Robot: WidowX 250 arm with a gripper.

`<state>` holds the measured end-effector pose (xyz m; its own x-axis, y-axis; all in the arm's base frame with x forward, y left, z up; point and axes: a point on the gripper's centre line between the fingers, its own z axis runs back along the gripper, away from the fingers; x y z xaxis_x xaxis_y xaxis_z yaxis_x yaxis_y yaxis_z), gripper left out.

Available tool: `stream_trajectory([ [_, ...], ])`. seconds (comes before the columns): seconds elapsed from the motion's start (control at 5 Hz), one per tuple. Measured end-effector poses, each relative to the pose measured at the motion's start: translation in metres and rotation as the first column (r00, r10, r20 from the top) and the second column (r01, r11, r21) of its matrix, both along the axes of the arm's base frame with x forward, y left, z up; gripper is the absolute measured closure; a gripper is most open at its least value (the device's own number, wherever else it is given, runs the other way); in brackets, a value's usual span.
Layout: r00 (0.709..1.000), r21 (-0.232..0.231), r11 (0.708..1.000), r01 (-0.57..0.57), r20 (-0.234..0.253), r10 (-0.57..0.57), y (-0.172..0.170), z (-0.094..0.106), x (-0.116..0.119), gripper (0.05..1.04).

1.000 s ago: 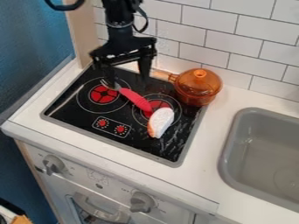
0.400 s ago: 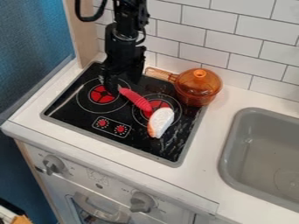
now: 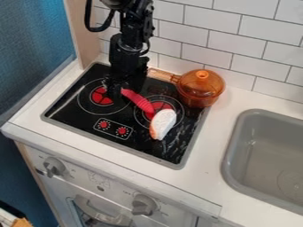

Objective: Push the pink fork to the left burner and make it vertical

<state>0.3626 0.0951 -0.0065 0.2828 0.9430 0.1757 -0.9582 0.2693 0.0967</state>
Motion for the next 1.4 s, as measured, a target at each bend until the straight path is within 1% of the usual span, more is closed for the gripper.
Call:
stream_trajectory([
  [0.2, 0.998, -0.13, 0.989, 0.069, -0.003, -0.07, 0.0, -0.014, 0.002, 0.112],
  [0.4, 0.996, -0.132, 0.987, 0.091, 0.007, -0.091, 0.003, -0.014, 0.004, 0.387],
  [0.6, 0.997, -0.116, 0.99, 0.078, 0.025, -0.075, 0.002, -0.015, 0.007, 0.677],
  [0.8, 0.997, -0.12, 0.99, 0.075, 0.03, -0.072, 0.001, -0.017, 0.005, 0.721],
  [1.0, 0.992, -0.12, 0.985, 0.126, 0.024, -0.124, 0.0, -0.015, 0.001, 0.721],
  [1.2, 0.98, -0.091, 0.977, 0.193, 0.07, -0.187, 0.017, 0.002, -0.008, 0.722],
  [1.4, 0.959, -0.061, 0.959, 0.277, 0.085, -0.272, 0.037, 0.027, -0.009, 0.722],
])
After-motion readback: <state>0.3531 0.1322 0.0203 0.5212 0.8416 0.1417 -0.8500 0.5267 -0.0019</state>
